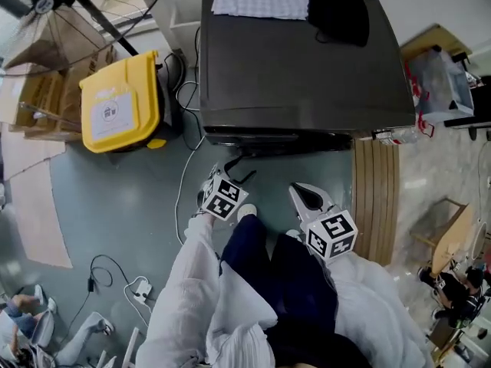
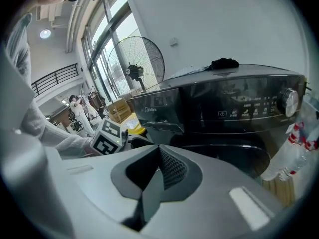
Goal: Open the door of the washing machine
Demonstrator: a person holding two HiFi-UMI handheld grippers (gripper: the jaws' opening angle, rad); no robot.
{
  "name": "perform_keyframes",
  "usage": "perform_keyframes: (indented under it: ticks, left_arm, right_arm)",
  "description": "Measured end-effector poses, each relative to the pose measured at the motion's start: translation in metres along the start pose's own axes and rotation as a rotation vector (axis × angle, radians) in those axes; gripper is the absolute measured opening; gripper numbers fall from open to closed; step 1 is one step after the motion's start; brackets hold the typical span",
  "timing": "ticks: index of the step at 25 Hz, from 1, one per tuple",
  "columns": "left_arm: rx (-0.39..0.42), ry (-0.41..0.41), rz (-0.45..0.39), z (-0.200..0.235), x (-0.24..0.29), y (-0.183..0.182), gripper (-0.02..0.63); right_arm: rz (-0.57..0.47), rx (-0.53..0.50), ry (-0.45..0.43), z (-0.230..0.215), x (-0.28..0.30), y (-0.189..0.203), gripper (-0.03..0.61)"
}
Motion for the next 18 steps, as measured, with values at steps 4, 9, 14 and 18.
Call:
perform_keyframes:
  ticks: [4, 9, 14, 18]
  left_arm:
    - [0.061, 0.039, 0.067, 0.016, 0.03, 0.02, 0.216]
    - [0.125, 0.051, 0.118, 0.022, 0.055, 0.036, 0.16]
    - [0.098, 0.01, 0.096, 0.024, 0.058, 0.037, 0.135]
    - [0.095, -0.015, 0.093, 0.022, 0.056, 0.037, 0.132]
  right_arm:
    - [0.018, 0.007, 0.02, -0.009, 0.016, 0.012, 0.008]
    - [0.024, 0.022, 0.045, -0.016, 0.025, 0.021, 0.008]
    - [0.032, 0.049, 0.033, -0.016, 0.024, 0.028, 0.008]
    - [0.031, 0.047, 0.036, -0.016, 0.02, 0.032, 0.008]
Point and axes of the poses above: the fingertips, and each gripper's own axes: x forward along the fingers, z to its left, y out of its underside, the point moved 6 cm from there along -x, backward along the fingers, and after that the axes turned 11 degrees about -z, right-handed, at the moved point
